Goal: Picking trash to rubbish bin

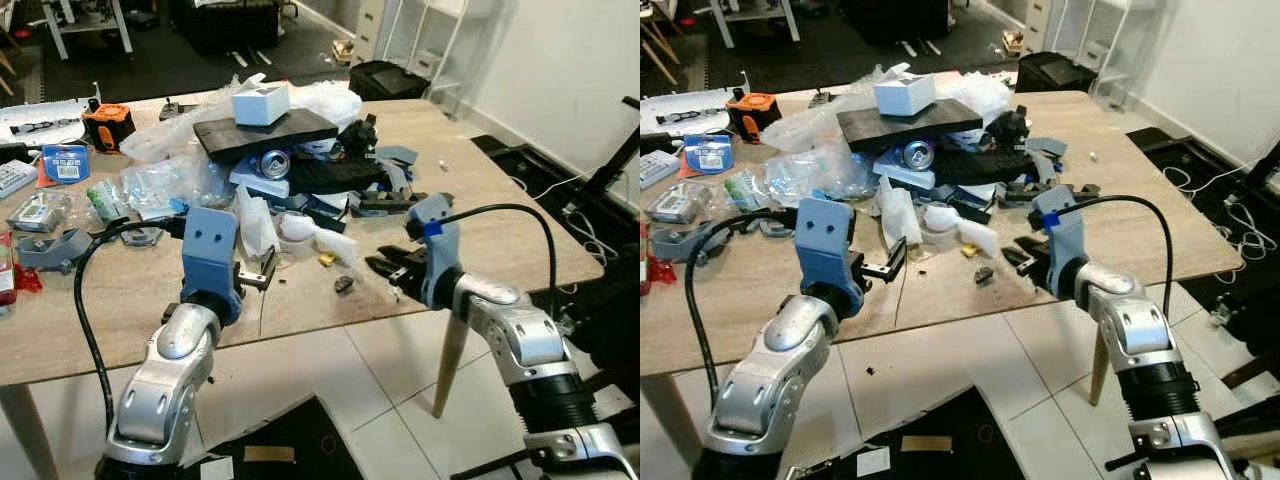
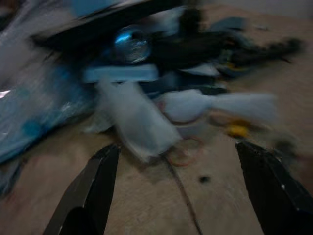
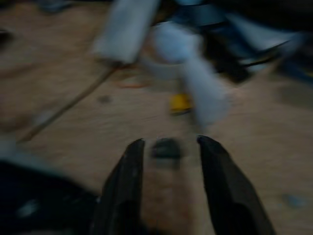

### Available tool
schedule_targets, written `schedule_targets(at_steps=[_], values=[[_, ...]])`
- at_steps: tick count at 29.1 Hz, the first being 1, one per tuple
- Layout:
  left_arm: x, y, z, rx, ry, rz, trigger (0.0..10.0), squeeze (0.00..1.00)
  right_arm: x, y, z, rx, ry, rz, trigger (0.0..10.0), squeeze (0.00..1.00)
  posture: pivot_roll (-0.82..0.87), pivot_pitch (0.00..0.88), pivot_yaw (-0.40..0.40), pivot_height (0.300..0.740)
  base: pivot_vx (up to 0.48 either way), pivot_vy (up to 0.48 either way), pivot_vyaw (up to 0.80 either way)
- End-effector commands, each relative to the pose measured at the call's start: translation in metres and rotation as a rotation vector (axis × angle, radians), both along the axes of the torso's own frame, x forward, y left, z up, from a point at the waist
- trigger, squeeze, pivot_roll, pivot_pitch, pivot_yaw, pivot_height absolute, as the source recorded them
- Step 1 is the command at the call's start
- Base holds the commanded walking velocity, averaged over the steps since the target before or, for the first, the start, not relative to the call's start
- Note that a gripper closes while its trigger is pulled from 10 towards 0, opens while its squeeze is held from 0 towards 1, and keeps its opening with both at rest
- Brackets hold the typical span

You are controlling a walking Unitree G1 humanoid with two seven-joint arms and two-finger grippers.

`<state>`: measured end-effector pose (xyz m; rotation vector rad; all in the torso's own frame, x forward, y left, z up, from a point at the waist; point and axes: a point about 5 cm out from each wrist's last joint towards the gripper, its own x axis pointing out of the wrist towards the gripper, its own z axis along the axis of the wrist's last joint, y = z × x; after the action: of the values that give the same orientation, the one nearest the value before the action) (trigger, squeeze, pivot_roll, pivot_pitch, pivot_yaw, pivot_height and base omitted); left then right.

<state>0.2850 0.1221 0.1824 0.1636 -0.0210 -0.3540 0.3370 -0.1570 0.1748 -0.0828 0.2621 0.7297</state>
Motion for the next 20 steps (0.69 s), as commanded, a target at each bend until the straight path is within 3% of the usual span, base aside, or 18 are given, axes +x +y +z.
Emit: schedule_targets(at_steps=[1, 9, 20], values=[[-0.002, -0.006, -0.007, 0.039, 0.02, -0.074, 10.0, 0.0, 0.0, 0.001, -0.007, 0.004, 0.062, 0.041, 10.0, 1.0, 0.19, 0.11, -0.059, 0.74, 0.0, 0.0, 0.0], [-0.005, -0.019, -0.002, 0.105, 0.023, -0.239, 10.0, 0.0, 0.014, 0.004, -0.021, -0.003, 0.082, 0.03, 10.0, 1.0, 0.19, 0.15, -0.052, 0.74, 0.0, 0.0, 0.0], [0.001, -0.017, 0.009, 0.106, -0.016, -0.22, 10.0, 0.0, 0.026, 0.02, -0.012, 0.093, -0.028, 0.043, 10.0, 1.0, 0.22, 0.216, -0.074, 0.74, 0.0, 0.0, 0.0]])
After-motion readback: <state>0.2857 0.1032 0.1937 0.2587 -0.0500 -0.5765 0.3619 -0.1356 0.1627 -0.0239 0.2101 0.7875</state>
